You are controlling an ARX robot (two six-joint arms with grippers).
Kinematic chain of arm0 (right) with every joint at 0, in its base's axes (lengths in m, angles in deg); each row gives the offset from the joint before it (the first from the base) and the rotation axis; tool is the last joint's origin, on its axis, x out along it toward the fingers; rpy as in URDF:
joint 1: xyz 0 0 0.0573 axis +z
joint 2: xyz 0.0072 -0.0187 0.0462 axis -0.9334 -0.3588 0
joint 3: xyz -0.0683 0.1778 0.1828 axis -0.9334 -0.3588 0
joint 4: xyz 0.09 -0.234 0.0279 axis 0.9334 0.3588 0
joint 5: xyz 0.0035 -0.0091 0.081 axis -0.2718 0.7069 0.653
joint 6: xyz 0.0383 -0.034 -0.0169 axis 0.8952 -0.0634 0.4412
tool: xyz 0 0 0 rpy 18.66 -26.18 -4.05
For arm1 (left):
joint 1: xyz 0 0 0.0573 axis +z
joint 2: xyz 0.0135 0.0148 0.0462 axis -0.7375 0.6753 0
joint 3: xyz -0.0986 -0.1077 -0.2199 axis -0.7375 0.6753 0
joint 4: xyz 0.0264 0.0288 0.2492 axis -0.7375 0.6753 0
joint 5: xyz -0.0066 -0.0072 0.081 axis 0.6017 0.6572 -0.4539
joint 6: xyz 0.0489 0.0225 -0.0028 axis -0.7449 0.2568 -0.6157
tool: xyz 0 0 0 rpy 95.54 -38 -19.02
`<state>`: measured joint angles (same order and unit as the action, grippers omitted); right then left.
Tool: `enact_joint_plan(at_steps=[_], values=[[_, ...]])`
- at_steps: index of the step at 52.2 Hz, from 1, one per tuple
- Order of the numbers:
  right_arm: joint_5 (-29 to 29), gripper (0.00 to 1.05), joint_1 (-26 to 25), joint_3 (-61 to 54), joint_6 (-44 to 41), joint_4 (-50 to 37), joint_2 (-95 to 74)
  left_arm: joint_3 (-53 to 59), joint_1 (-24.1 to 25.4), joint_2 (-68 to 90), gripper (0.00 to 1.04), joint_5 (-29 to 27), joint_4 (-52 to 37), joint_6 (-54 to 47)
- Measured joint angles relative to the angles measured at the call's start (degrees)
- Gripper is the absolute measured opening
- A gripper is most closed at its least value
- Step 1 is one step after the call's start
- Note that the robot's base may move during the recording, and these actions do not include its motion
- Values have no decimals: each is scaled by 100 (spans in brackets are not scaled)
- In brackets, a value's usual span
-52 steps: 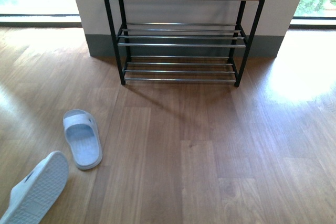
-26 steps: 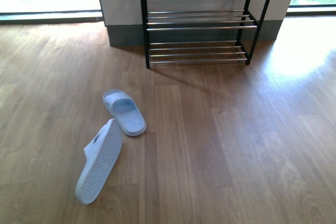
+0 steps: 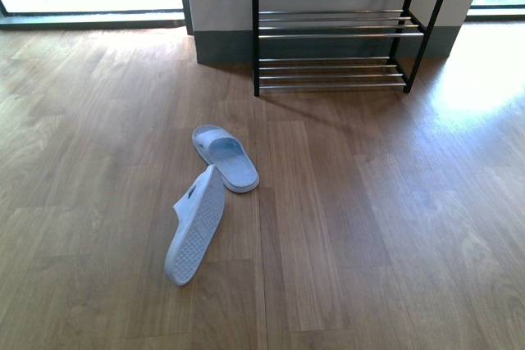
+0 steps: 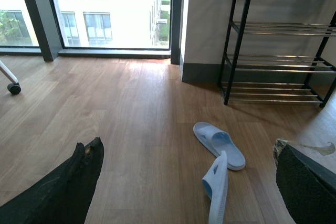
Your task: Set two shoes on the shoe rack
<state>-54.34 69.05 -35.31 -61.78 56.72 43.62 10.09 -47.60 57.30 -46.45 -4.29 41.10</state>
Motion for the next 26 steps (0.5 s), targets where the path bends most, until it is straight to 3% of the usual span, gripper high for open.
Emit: enact_joint_plan(at_steps=[26], values=[[-17,96,0,0,0,0,4,0,0,0,95,17,0,0]])
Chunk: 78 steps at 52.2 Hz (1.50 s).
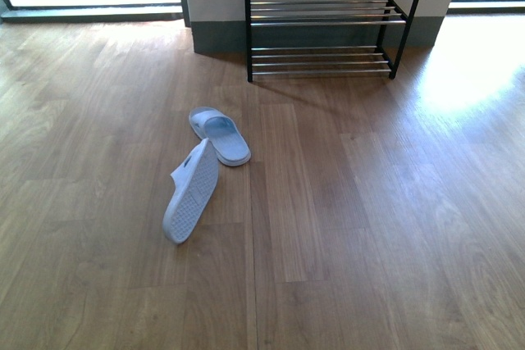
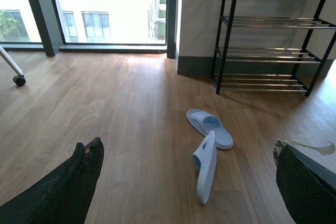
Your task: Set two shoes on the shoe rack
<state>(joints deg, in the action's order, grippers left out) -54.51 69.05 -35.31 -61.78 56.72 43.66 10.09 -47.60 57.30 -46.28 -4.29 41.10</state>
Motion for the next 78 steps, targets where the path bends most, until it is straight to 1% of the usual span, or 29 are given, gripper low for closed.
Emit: enact_joint_plan(at_steps=[78], values=[[4,96,0,0,0,0,0,0,0,0,95,-2,0,0]])
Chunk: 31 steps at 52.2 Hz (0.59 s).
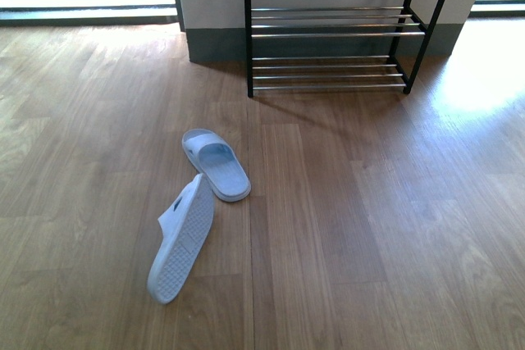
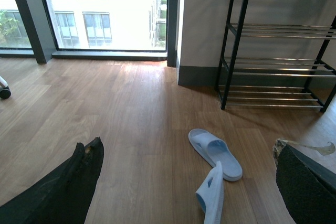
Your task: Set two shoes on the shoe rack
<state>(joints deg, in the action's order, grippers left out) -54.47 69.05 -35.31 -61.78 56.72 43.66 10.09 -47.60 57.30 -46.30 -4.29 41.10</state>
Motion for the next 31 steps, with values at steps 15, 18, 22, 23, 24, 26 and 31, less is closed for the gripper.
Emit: enact_joint_plan(at_steps=[15,18,22,23,24,26,31], values=[[-7,96,0,0,0,0,0,0,0,0,95,2,-2,0],[-4,96,0,0,0,0,0,0,0,0,95,2,0,0],[-7,96,0,0,0,0,0,0,0,0,95,7,0,0],[-9,96,0,0,0,0,0,0,0,0,95,7,0,0],[-9,96,0,0,0,0,0,0,0,0,95,4,0,0],[0,96,0,0,0,0,4,0,0,0,95,0,0,0],[33,96,0,0,-2,0,-7,0,0,0,95,-20,0,2]])
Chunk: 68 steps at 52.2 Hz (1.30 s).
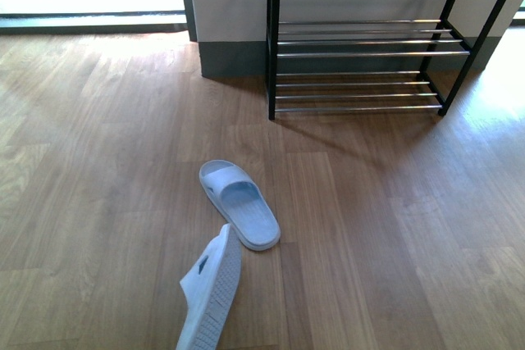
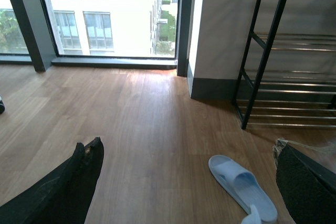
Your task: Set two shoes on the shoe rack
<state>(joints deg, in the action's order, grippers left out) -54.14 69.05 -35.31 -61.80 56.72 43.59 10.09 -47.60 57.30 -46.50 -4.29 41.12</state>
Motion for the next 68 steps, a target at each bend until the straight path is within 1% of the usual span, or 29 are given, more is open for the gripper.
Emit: enact_joint_plan(at_steps=[11,13,15,16,18,20,24,27,28,30,32,35,38,40,41,46,48,51,58,63,68], values=[[-17,96,0,0,2,0,2,0,0,0,95,7,0,-2],[-17,96,0,0,2,0,0,-57,-72,103,95,-284,197,146],[-17,96,0,0,2,0,4,-330,-323,422,95,-1012,922,483],[-26,96,0,0,2,0,4,-404,-387,538,95,-1191,1095,581],[-26,96,0,0,2,0,4,-634,-485,992,95,-1766,1674,909],[-17,96,0,0,2,0,2,-695,-439,1276,95,-1882,1899,1217],[-22,96,0,0,2,0,4,-721,-328,1891,95,-1954,1786,1703],[-20,96,0,0,2,0,4,-944,-280,3003,95,-1572,1091,2129],[-20,96,0,0,2,0,4,-1106,-293,3558,95,-1408,693,2212],[-20,96,0,0,0,0,4,-1434,-332,4572,95,-1281,-28,2420],[-24,96,0,0,2,0,4,-1738,-356,5392,95,-1128,-501,2638],[-22,96,0,0,2,0,4,-2138,-448,6417,95,-1139,-916,2922],[-22,96,0,0,2,0,4,-2441,-533,7176,95,-1073,-1134,3121],[-22,96,0,0,2,0,4,-2693,-629,7938,95,-918,-1327,3335],[-20,96,0,0,2,0,4,-2839,-678,8480,95,-756,-1440,3475],[-22,96,0,0,2,0,4,-3353,-822,10218,95,-205,-1622,4113],[-22,96,0,0,2,0,4,-3534,-852,10703,95,-85,-1714,4304],[-20,96,0,0,2,0,4,-3921,-887,11586,95,243,-1858,4671],[-22,96,0,0,2,0,4,-4631,-981,12821,95,647,-1832,5200],[-22,96,0,0,2,0,4,-5191,-1058,13488,95,879,-1742,5316],[-22,96,0,0,2,0,4,-5751,-1088,14085,95,1298,-1803,5388]])
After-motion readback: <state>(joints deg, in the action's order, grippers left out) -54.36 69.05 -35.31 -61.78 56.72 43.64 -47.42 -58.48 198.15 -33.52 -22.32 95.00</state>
